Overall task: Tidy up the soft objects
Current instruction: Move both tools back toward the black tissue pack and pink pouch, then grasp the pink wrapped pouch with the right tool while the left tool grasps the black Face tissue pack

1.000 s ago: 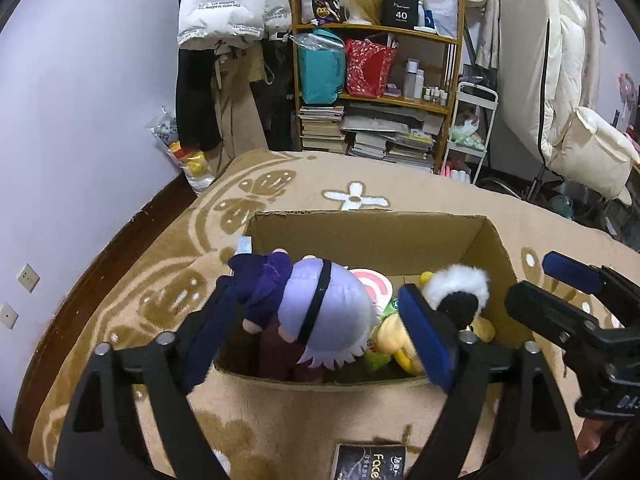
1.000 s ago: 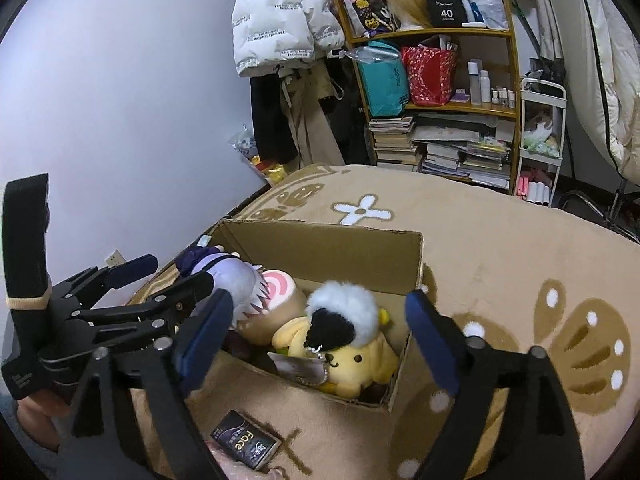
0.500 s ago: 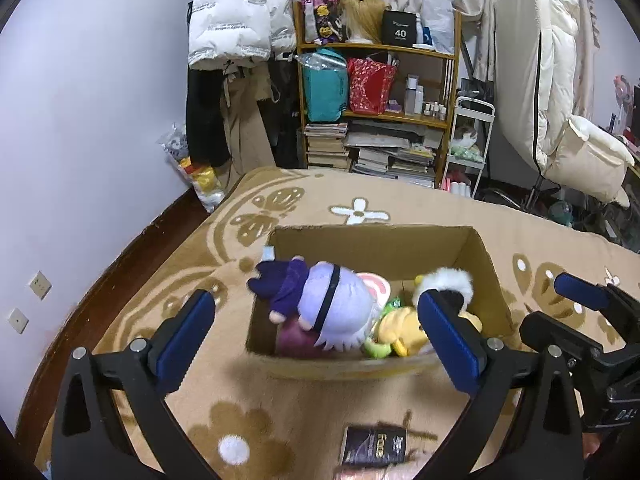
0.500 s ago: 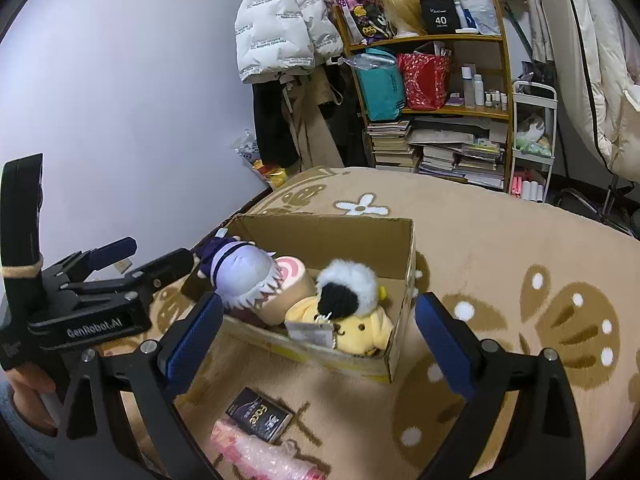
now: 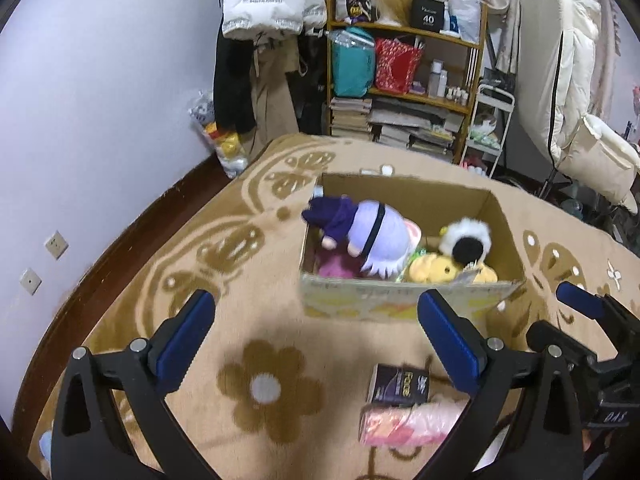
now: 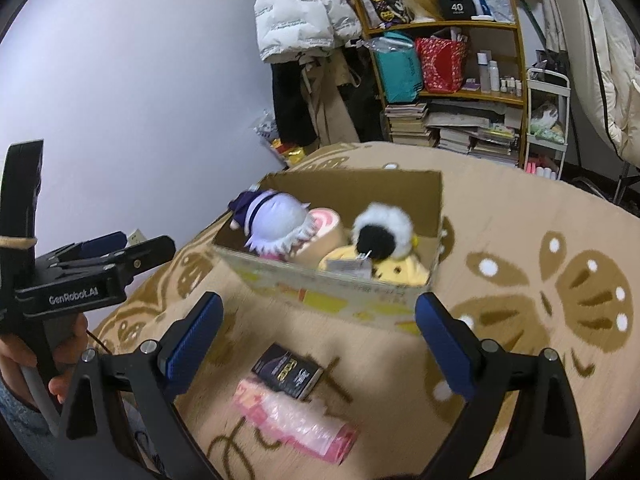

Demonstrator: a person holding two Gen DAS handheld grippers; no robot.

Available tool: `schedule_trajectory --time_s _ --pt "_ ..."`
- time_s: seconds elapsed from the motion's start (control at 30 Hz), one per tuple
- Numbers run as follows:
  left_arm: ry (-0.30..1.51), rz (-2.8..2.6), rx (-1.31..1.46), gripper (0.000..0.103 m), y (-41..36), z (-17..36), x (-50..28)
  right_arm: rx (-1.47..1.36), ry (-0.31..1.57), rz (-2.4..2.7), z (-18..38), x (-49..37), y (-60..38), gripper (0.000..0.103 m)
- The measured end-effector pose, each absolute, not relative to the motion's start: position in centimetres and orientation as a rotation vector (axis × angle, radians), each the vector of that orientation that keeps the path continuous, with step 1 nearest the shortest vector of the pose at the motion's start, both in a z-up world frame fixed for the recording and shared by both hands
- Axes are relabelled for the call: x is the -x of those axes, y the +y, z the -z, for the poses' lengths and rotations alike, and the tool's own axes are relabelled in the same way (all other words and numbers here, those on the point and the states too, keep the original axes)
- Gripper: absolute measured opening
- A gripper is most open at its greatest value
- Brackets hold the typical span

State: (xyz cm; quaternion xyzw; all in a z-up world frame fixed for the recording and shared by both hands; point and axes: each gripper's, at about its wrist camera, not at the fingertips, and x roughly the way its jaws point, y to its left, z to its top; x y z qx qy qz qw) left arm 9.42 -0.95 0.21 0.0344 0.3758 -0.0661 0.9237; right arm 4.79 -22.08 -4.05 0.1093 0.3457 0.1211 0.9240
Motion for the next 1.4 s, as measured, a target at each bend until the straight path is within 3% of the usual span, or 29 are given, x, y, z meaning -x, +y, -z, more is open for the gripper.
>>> schedule_trajectory --time_s 1.0,1.4 --pt "1.138 0.154 -0.052 0.101 -1.0 8.7 -9.8 -0.123 1.01 -0.349 14.1 -4.8 -16.3 0.101" --pt "1.207 0.159 -0.083 0.101 -1.7 10.6 -10.3 0.001 1.147 -0.371 18.4 -6.0 -14.4 0.101"
